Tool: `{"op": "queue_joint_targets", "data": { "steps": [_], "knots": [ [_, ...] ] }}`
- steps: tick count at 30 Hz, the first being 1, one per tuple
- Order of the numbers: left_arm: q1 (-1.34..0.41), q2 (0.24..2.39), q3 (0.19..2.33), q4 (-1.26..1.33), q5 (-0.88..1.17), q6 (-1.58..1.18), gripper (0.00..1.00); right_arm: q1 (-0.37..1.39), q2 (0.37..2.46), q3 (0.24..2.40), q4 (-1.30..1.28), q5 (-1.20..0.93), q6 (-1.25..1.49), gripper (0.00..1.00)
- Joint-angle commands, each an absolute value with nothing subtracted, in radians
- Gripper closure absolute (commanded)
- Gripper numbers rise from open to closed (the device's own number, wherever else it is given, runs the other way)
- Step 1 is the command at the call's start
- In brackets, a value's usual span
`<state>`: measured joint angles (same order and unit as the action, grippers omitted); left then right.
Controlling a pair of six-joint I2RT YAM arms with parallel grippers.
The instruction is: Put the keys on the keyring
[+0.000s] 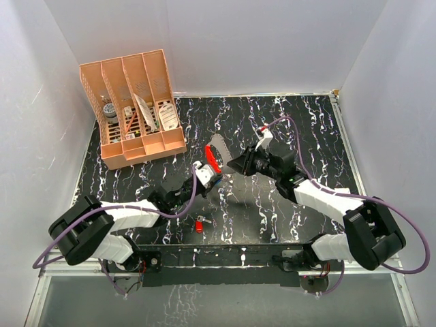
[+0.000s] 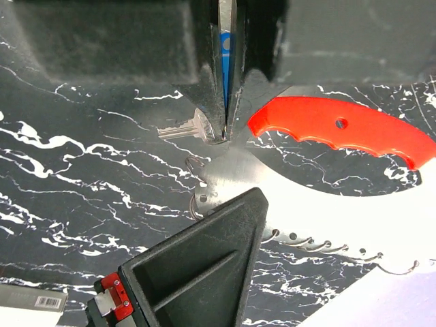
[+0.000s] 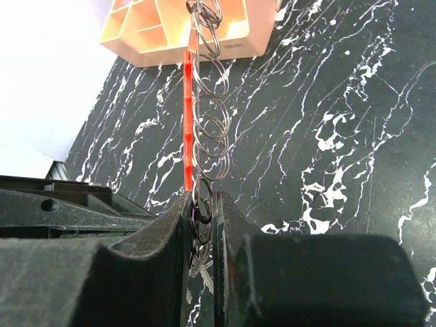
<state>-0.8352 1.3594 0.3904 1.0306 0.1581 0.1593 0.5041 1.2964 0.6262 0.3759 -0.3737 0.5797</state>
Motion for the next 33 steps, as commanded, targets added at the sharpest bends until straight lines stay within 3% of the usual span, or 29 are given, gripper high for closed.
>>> {"op": "queue_joint_targets", "data": {
  "steps": [1, 33],
  "knots": [
    [-0.842, 1.317, 0.428, 1.013, 0.151, 0.240, 1.00, 0.519, 1.285, 0.678, 0.397, -0.301, 0.597, 1.00],
    [-0.902, 1.304, 0.507, 0.850, 0.074, 0.419, 1.00, 0.601, 1.358, 0.855, 0.199, -0.166, 0.603, 1.00]
  ]
}}
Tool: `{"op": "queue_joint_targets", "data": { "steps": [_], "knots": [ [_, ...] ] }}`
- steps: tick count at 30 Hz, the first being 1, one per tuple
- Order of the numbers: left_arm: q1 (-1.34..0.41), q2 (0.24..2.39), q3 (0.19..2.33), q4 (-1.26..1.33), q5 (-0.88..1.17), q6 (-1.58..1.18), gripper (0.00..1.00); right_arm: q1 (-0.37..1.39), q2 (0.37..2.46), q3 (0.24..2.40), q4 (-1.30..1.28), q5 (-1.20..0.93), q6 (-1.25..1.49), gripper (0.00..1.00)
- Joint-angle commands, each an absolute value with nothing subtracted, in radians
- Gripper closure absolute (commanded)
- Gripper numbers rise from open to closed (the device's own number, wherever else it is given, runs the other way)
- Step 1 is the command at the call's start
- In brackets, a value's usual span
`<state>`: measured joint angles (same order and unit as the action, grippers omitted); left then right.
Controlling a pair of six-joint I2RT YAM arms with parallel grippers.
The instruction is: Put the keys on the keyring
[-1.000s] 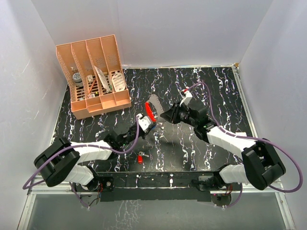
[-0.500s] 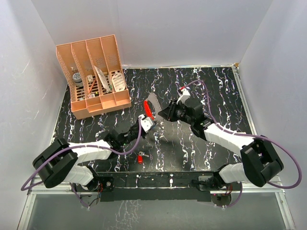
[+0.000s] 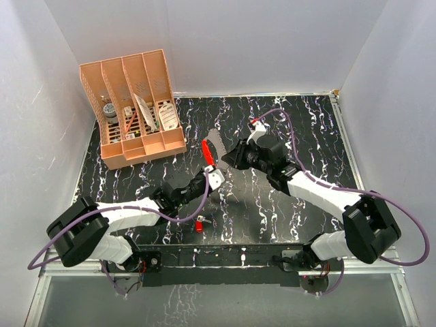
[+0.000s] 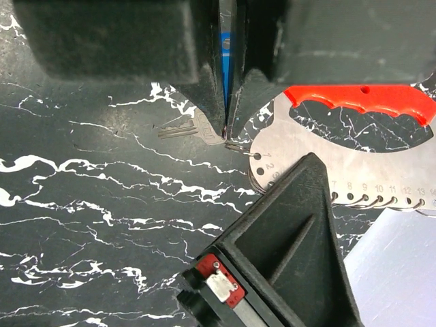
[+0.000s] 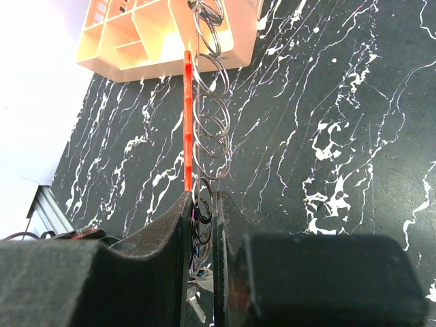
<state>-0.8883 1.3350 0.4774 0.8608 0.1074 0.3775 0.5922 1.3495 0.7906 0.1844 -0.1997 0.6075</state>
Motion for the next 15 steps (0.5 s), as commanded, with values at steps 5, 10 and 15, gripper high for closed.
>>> {"op": "queue_joint_targets", "data": {
  "steps": [5, 10, 15],
  "knots": [
    [-0.909, 1.295, 0.505, 0.849, 0.024, 0.437, 1.00, 0.606, 1.368, 0.870, 0.170, -0.154, 0.598, 1.00],
    [-0.915, 1.285, 0.499, 0.854, -0.019, 0.456, 1.00, 0.607, 1.368, 0.871, 0.160, -0.148, 0.599, 1.00],
    [-0.916, 1.283, 0.502, 0.849, -0.036, 0.467, 1.00, 0.609, 1.364, 0.874, 0.155, -0.146, 0.598, 1.00]
  ]
}}
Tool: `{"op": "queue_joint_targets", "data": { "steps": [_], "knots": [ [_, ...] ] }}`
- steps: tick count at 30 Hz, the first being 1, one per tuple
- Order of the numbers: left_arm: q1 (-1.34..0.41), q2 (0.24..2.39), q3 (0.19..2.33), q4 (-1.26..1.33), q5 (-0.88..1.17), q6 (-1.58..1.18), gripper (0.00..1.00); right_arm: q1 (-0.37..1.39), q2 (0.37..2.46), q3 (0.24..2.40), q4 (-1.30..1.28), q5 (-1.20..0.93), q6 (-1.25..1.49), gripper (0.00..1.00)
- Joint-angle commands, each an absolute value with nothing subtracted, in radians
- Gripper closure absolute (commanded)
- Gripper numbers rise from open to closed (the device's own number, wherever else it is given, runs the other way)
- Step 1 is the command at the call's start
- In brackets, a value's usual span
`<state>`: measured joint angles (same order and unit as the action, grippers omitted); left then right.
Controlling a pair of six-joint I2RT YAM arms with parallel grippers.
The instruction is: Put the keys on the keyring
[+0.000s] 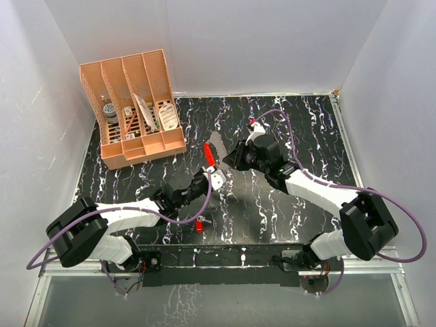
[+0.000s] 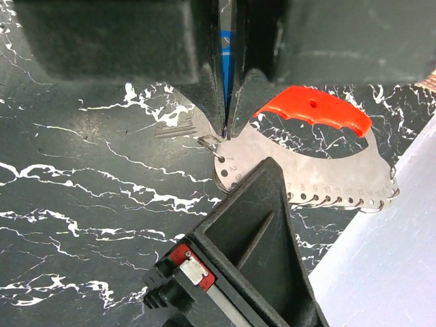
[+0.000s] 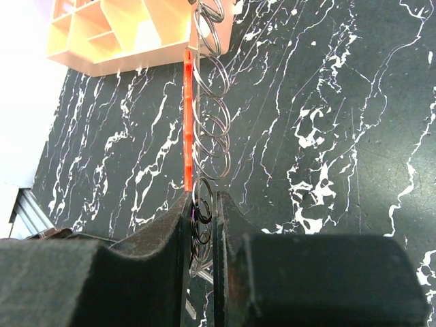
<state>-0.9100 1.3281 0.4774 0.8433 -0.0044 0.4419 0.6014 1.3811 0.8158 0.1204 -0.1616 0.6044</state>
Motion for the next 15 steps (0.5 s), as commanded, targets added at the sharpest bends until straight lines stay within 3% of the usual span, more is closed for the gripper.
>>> {"op": "queue_joint_targets", "data": {
  "steps": [1, 15],
  "knots": [
    [-0.917, 1.285, 0.504, 0.843, -0.035, 0.470, 1.00, 0.609, 1.363, 0.874, 0.153, -0.146, 0.598, 1.00],
    [-0.945, 1.318, 0.523, 0.836, -0.065, 0.526, 1.00, 0.620, 1.378, 0.906, 0.126, -0.135, 0.602, 1.00]
  ]
}}
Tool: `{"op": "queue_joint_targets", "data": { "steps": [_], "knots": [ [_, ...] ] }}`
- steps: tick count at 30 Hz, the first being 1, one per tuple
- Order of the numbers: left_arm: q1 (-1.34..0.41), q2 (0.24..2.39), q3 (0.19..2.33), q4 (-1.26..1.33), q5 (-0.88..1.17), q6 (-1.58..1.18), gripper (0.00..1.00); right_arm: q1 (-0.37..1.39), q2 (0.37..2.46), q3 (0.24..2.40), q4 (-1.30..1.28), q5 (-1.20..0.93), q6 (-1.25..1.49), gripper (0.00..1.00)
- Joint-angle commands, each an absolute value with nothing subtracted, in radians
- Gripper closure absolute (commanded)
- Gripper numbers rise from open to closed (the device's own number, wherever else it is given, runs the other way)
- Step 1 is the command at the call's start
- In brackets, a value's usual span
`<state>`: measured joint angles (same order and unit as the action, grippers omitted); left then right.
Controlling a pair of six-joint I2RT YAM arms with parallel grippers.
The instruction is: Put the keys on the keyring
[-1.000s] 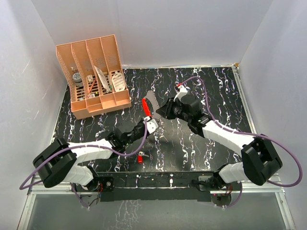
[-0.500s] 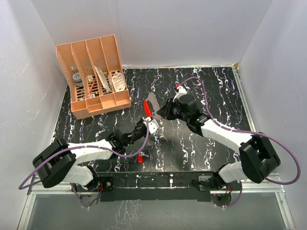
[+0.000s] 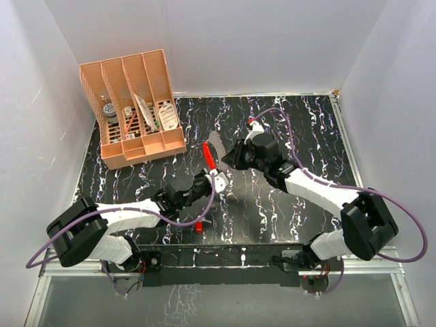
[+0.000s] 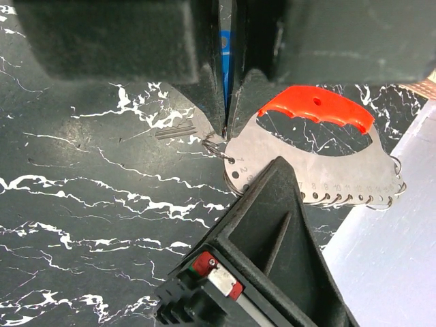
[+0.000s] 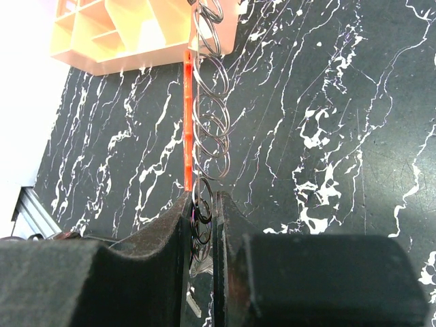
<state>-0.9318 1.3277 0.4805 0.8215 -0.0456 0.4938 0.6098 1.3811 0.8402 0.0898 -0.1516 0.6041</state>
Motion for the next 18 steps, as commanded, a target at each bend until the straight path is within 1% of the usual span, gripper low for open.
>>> {"op": "queue_joint_targets", "data": {
  "steps": [1, 18],
  "knots": [
    [-0.945, 1.321, 0.524, 0.837, -0.066, 0.529, 1.00, 0.620, 1.380, 0.909, 0.124, -0.135, 0.603, 1.00],
    [-0.972, 1.338, 0.532, 0.840, -0.119, 0.569, 1.00, 0.633, 1.392, 0.931, 0.095, -0.107, 0.610, 1.00]
  ]
}}
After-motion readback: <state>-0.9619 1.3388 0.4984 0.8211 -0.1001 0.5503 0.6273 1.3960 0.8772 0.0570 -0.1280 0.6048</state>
